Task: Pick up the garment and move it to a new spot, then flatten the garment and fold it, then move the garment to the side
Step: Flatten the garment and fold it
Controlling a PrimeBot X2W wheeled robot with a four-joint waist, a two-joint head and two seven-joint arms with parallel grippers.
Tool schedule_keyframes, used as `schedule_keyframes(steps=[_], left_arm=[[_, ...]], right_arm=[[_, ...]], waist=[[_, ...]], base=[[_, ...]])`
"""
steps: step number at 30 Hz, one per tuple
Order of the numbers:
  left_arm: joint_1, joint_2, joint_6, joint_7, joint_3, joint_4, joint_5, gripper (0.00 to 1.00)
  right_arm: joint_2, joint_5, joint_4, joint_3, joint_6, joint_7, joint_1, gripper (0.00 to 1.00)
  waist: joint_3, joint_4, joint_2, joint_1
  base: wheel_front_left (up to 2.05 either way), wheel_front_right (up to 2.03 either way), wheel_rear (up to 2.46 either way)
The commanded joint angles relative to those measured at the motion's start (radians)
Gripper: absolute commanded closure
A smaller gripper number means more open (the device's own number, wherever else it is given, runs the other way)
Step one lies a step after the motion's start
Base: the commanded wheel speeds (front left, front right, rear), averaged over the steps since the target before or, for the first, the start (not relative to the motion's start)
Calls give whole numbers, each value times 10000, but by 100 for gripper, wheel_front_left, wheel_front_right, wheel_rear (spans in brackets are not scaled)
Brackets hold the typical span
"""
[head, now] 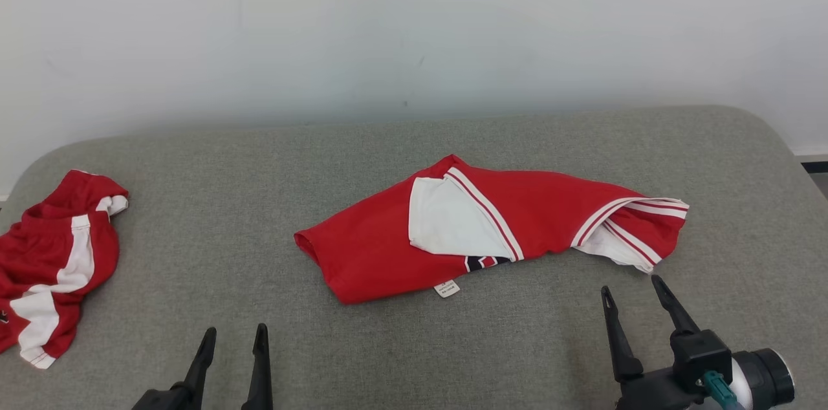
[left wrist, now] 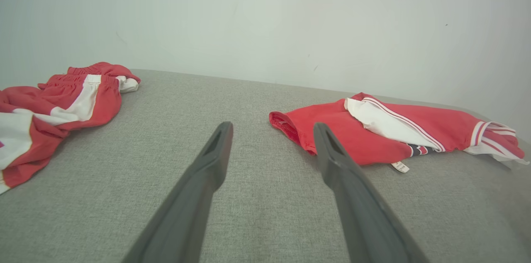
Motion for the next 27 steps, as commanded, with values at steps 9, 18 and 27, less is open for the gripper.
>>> schedule_keyframes(steps=[9, 18, 27], left_arm=[[434, 0, 56, -9, 106, -59, 121, 0], [374, 0, -5, -9, 118, 30, 163, 0], [-1417, 6, -249, 306, -407, 2250, -498, 0]], right_arm=[[197, 292, -1211, 119, 6, -24, 1146, 0], [204, 842, -1511, 175, 6, 28, 1394, 0], [205, 1093, -1651, 597, 6, 201, 1190, 0]], waist=[[-256, 38, 1, 1], [-224, -37, 1, 1], [275, -577, 1, 1]], base=[[0, 0, 0], [0, 0, 0], [0, 0, 0]])
